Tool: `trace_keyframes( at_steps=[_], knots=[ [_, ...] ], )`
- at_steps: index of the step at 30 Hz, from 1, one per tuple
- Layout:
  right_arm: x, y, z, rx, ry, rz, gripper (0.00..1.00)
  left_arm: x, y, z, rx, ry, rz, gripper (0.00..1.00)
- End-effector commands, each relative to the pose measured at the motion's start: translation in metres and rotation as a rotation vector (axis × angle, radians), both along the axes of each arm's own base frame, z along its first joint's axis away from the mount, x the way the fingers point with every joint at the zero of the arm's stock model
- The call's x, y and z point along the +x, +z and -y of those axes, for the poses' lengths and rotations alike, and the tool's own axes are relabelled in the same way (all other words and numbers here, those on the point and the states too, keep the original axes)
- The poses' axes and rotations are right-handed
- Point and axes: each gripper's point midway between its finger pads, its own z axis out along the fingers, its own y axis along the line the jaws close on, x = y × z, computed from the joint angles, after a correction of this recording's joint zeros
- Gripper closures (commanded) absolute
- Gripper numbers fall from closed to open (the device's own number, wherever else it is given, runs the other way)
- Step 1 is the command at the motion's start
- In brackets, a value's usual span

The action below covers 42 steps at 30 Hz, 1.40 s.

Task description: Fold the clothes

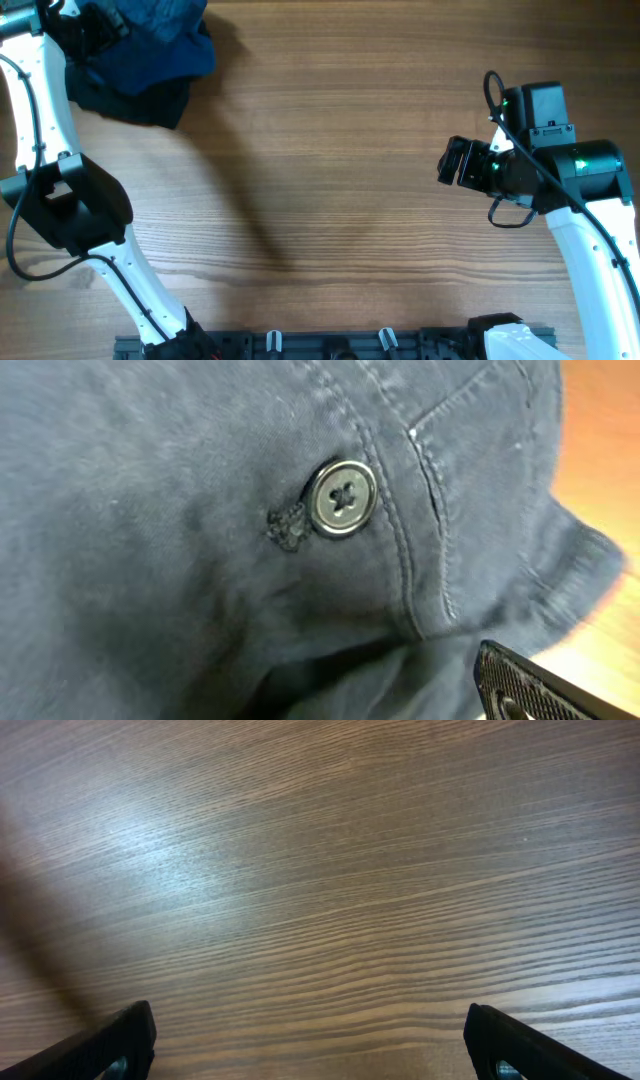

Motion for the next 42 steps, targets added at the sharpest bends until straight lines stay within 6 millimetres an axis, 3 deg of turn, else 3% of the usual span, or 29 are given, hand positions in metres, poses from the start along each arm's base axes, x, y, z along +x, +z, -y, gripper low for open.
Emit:
trace_keyframes(
  at_steps=[1, 6, 9, 11, 14, 20, 22, 24, 35, 39, 42],
  knots=[
    [-0.002, -0.003, -0.003, 0.021, -0.007, -0.021, 0.00, -0.002, 0.008, 0.027, -0.189, 0.012, -0.005, 0.00],
    [-0.003, -0.003, -0.007, 0.042, 0.004, -0.027, 0.00, -0.015, 0.001, 0.034, -0.289, 0.118, -0.097, 0.01],
    [-0.006, -0.004, -0.007, 0.042, 0.004, -0.039, 0.00, -0.022, 0.001, 0.045, -0.383, 0.152, -0.144, 0.08],
    [-0.008, -0.005, -0.007, 0.041, 0.004, -0.047, 0.00, -0.024, 0.003, 0.053, -0.438, 0.148, -0.157, 0.07],
    [-0.010, -0.006, -0.007, 0.039, 0.004, -0.058, 0.00, -0.022, 0.016, 0.072, -0.551, 0.074, -0.133, 0.00],
    [-0.014, -0.007, -0.006, 0.037, 0.004, -0.073, 0.00, -0.015, 0.037, 0.089, -0.656, -0.023, -0.065, 0.04],
    [-0.014, -0.007, -0.006, 0.036, 0.005, -0.074, 0.00, -0.013, 0.051, 0.099, -0.697, -0.120, -0.005, 0.07],
    [-0.014, -0.007, -0.006, 0.034, 0.011, -0.073, 0.00, -0.013, 0.071, 0.108, -0.731, -0.220, 0.069, 0.03],
    [-0.014, -0.007, -0.006, 0.029, 0.028, -0.072, 0.00, -0.020, 0.096, 0.097, -0.764, -0.140, 0.079, 0.01],
    [-0.015, -0.007, -0.006, 0.029, 0.029, -0.074, 0.00, -0.020, 0.093, 0.086, -0.749, -0.110, 0.081, 0.01],
    [-0.016, -0.007, -0.006, 0.025, 0.038, -0.077, 0.00, -0.022, 0.071, 0.055, -0.639, 0.024, 0.034, 0.02]
  ],
)
